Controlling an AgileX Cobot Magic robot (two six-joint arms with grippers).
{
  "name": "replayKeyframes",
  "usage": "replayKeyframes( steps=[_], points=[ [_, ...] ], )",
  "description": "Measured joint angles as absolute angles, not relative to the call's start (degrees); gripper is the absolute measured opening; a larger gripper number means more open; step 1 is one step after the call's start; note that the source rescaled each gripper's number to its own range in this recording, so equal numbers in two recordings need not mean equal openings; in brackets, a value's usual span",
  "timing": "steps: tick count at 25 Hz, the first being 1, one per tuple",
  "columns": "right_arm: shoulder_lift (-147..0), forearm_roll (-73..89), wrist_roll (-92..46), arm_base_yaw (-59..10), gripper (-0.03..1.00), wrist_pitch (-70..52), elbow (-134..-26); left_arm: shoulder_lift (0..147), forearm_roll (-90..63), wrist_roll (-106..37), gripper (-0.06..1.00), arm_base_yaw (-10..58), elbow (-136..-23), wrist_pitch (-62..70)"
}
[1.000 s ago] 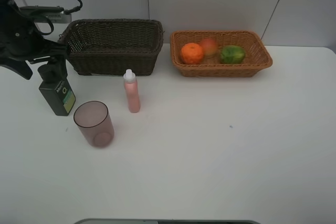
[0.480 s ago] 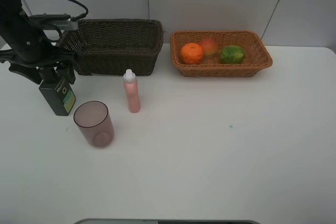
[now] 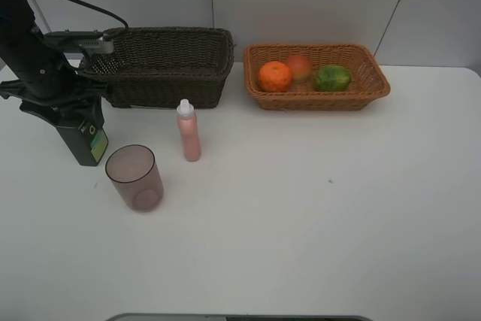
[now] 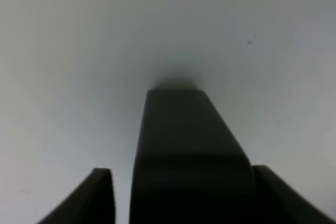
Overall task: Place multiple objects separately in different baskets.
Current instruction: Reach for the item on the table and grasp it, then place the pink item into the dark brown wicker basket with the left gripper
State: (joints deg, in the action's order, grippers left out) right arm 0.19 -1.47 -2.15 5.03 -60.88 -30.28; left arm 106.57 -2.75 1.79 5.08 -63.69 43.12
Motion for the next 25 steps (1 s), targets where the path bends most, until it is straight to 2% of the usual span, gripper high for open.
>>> replayKeyframes(
  steps=[1, 2, 25],
  points=[
    [0.2, -1.5, -2.1, 5.0, 0.74, -60.9, -30.3, 106.6, -2.9, 1.8, 0.5, 5.1, -63.7, 43.2],
    [0.2, -1.5, -2.1, 5.0, 0.74, -60.9, -30.3, 106.6, -2.9, 1.7, 0.45, 5.1, -63.7, 43.3],
    [0.2, -1.5, -2.1, 5.0, 0.74, -60.9, -30.3, 106.6, -3.0, 2.4, 0.47, 5.1, -63.7, 43.5]
  ],
)
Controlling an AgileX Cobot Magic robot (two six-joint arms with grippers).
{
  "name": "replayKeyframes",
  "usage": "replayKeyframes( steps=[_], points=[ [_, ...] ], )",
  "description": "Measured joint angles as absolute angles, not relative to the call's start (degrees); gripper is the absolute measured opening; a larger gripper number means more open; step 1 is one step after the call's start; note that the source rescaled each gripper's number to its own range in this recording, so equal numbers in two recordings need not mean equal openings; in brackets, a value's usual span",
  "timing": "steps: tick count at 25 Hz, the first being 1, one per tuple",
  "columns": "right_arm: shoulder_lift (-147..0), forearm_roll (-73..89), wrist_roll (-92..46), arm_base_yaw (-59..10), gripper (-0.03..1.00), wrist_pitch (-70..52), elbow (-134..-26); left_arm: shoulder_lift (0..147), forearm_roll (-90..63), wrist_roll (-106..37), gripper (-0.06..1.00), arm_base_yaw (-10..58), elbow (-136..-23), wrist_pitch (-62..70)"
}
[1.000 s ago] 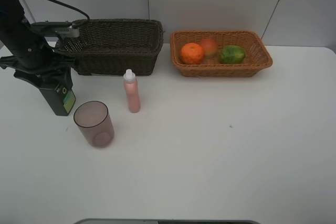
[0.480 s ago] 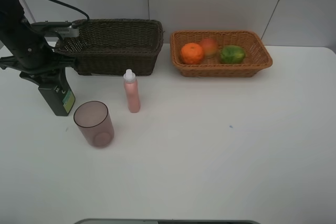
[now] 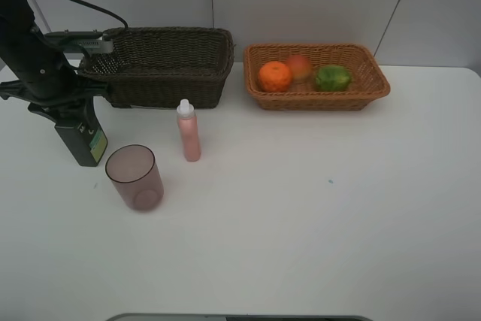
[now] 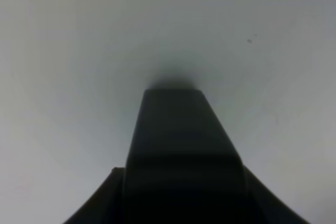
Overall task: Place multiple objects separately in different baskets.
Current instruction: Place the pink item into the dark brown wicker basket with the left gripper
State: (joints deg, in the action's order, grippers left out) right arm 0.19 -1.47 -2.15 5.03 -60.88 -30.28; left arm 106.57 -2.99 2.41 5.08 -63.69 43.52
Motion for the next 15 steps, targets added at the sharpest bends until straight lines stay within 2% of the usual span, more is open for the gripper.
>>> replayKeyframes(
  steps=[15],
  points=[
    [0.2, -1.5, -2.1, 5.0, 0.74, -60.9, -30.3, 106.2, -3.3, 3.6, 0.47, 5.1, -65.2, 47.1]
  ],
)
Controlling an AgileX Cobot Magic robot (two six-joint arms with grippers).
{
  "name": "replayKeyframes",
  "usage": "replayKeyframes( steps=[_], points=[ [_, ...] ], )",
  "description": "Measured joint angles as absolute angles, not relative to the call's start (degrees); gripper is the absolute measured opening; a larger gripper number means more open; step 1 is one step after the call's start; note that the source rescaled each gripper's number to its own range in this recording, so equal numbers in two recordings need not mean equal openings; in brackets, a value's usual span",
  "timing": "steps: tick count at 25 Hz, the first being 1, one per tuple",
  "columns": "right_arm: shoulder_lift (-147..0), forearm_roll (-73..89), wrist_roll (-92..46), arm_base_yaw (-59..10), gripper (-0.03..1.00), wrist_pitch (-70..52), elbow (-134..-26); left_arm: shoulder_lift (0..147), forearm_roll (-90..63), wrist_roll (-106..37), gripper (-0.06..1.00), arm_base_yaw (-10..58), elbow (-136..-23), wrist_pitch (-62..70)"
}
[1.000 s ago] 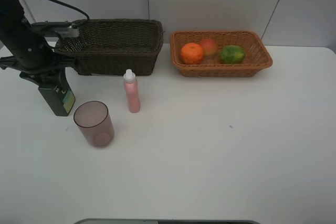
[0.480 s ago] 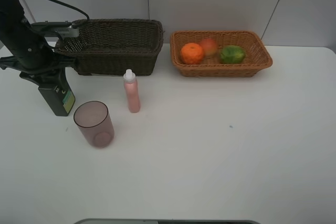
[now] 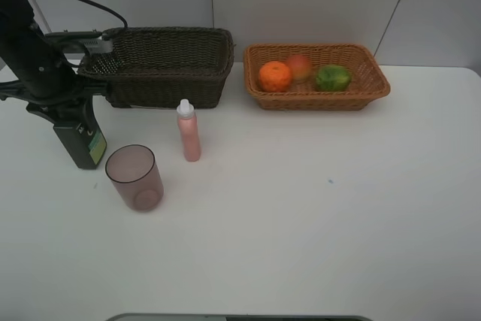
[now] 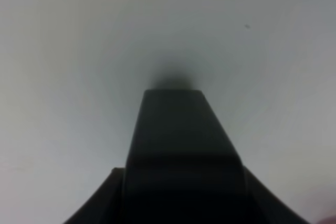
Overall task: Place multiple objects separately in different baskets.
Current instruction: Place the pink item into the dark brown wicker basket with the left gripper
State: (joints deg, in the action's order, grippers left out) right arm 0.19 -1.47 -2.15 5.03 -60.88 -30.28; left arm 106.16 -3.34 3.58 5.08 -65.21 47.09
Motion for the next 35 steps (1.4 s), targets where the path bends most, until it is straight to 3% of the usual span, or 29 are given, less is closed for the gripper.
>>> replayKeyframes(
  steps=[21, 35],
  points=[
    [0.2, -1.5, -2.1, 5.0, 0.74, -60.9, -30.3, 103.3, -3.1, 8.1, 0.47, 9.0, -95.3, 60.9],
    [0.2, -1.5, -2.1, 5.0, 0.74, -60.9, -30.3, 118.3, 0.3, 8.5, 0.47, 9.0, -108.0, 57.7]
  ],
)
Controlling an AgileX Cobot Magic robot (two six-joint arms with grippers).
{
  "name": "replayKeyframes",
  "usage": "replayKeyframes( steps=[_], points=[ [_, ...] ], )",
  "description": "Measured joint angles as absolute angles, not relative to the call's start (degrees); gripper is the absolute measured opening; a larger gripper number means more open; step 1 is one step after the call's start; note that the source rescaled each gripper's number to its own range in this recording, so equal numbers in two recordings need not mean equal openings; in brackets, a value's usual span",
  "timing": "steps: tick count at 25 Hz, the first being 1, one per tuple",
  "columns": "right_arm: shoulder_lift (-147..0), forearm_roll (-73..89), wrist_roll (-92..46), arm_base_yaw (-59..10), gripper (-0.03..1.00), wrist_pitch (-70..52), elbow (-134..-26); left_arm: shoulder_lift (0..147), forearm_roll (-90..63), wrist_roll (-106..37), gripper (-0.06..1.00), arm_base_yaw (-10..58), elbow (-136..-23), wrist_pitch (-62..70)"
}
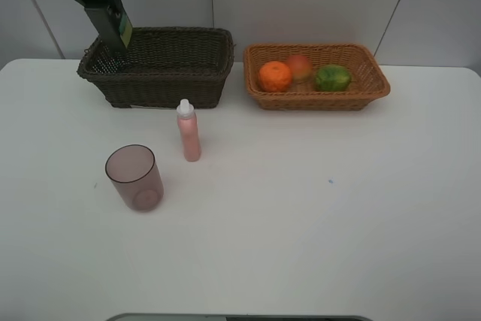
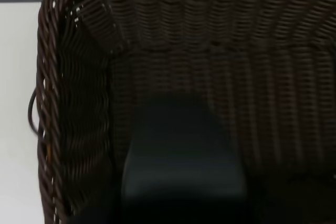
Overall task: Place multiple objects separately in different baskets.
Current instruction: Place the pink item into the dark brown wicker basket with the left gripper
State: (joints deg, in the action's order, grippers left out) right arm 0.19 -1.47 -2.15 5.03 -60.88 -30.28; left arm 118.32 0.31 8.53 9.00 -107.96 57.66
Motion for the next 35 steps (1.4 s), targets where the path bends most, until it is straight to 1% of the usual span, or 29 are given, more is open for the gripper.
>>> replayKeyframes(
  steps=[6, 13, 28, 29, 30, 33, 34, 35],
  points=[
    [0.2, -1.5, -2.1, 5.0, 0.74, -60.9, -30.3, 124.9, 0.5, 8.6, 0.47, 9.1, -109.0, 52.5],
    [0.2, -1.5, -2.1, 5.0, 0.74, -60.9, -30.3, 130.3, 0.5, 8.5, 0.47, 9.7, -109.1, 49.9],
    [0.2, -1.5, -2.1, 5.0, 0.74, -60.9, -30.3, 132.4, -0.4, 5.2, 0.47, 9.7, -109.4, 46.8],
    [0.2, -1.5, -2.1, 5.0, 0.74, -60.9, -30.3, 132.4, -0.4, 5.2, 0.49, 9.7, -109.4, 46.8],
    [0.2, -1.5, -2.1, 5.0, 0.74, -60.9, -30.3, 132.4, -0.7, 5.2, 0.56, 9.7, -109.4, 46.5],
    [0.2, -1.5, -2.1, 5.0, 0.74, -60.9, -30.3, 132.6, -1.4, 5.2, 0.88, 9.7, -109.4, 46.5],
    [0.2, -1.5, -2.1, 5.0, 0.74, -60.9, -30.3, 132.6, -1.4, 5.2, 0.94, 9.7, -109.4, 46.5],
    [0.2, -1.5, -2.1, 5.0, 0.74, -60.9, -30.3, 132.6, -1.4, 5.2, 0.97, 9.7, -109.4, 46.5]
  ],
)
